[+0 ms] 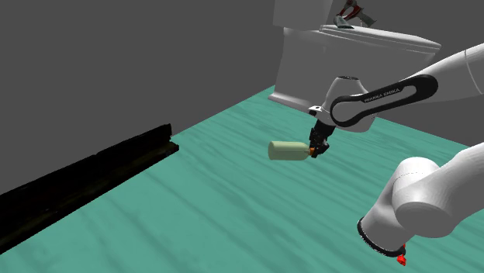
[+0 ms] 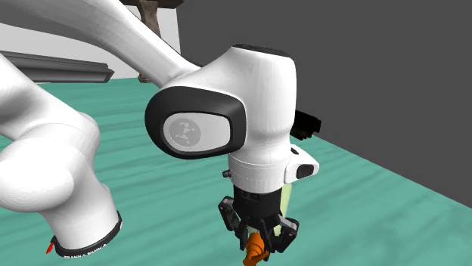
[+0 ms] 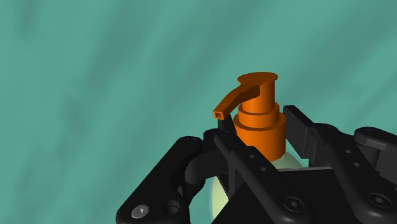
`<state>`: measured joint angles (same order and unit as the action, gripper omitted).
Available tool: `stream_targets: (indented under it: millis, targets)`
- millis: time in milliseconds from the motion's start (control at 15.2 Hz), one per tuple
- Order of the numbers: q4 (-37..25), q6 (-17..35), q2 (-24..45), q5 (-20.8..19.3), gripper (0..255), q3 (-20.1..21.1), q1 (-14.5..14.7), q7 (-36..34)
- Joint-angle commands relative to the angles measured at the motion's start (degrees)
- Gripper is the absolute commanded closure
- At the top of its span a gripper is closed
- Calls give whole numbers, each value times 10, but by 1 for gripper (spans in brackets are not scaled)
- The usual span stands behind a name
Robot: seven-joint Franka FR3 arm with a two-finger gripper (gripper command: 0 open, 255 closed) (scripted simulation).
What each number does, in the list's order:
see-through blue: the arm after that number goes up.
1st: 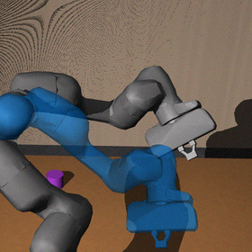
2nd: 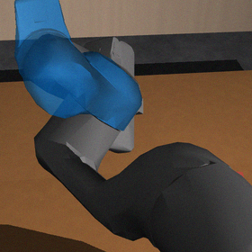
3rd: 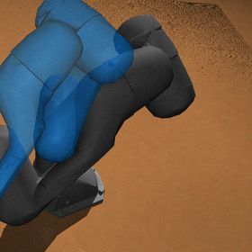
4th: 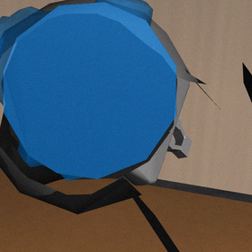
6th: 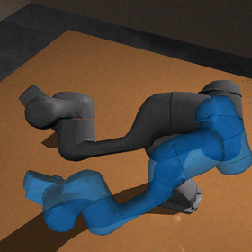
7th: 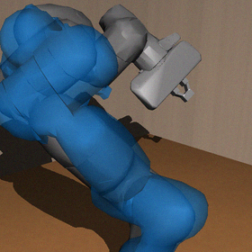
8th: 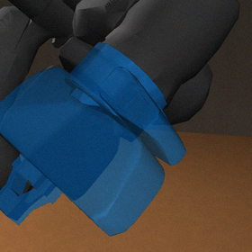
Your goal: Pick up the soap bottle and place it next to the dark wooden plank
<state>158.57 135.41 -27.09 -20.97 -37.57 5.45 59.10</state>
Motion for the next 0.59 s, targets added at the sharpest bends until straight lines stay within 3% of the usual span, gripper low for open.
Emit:
stream_targets:
  millis: [0,528]
  targets:
    - [0,0,0,0,255,0,0,0]
    - [-26,-74,-48,3,255,25,-8,-6]
